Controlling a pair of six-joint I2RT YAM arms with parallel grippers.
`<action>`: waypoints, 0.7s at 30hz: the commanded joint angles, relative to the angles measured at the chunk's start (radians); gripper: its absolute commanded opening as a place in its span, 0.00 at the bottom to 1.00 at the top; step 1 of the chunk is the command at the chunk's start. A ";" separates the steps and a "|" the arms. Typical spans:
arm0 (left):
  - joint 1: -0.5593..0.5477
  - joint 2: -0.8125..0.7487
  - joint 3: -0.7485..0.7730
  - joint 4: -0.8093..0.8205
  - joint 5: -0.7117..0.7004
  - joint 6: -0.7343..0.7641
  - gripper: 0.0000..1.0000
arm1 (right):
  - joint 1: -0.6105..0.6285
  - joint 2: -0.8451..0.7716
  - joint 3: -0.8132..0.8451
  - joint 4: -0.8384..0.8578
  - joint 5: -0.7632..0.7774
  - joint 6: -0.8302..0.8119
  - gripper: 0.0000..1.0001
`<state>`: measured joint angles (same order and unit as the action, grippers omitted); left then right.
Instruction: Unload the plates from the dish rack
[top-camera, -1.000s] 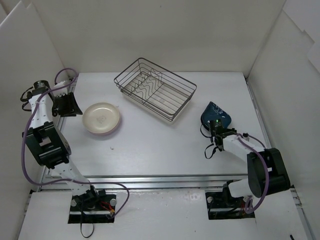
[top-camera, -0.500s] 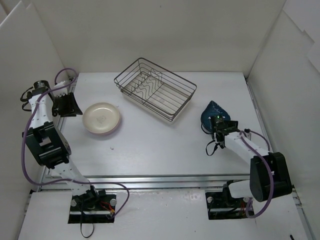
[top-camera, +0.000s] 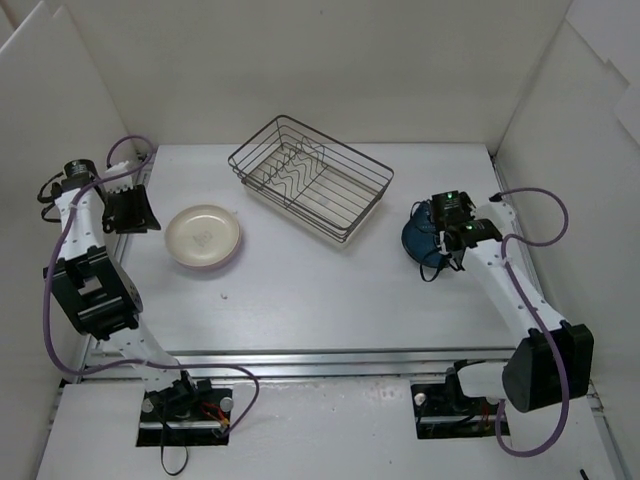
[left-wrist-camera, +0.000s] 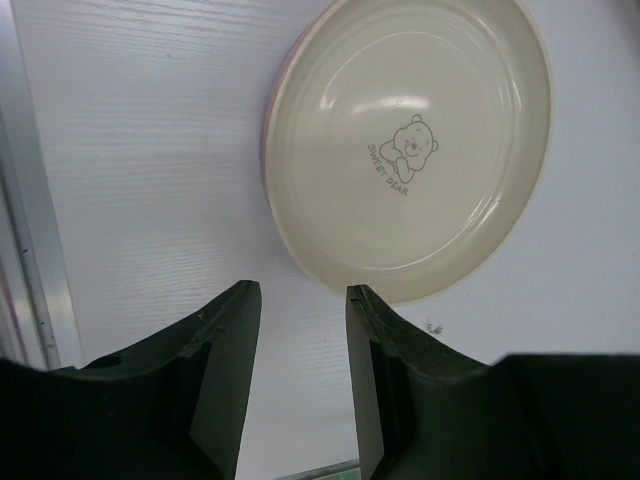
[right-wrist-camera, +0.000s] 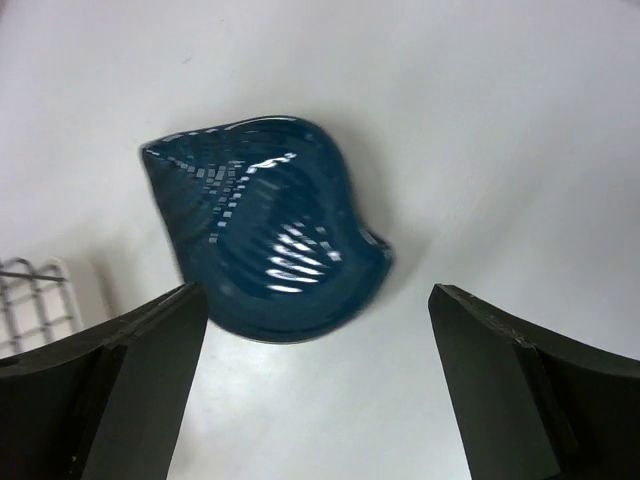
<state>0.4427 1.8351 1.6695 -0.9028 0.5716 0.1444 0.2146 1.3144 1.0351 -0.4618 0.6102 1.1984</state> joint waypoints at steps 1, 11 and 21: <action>0.014 -0.117 0.006 -0.011 -0.045 0.067 0.39 | -0.020 -0.061 0.048 -0.155 0.103 -0.371 0.98; 0.014 -0.220 -0.054 -0.056 -0.239 0.195 0.40 | -0.190 -0.282 0.040 -0.276 0.345 -0.651 0.98; 0.117 -0.497 -0.408 0.041 -0.367 0.103 0.41 | -0.279 -0.529 -0.159 -0.016 0.455 -0.833 0.98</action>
<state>0.5354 1.4181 1.3087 -0.9066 0.2790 0.2787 -0.0586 0.8516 0.9298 -0.6193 0.9775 0.4812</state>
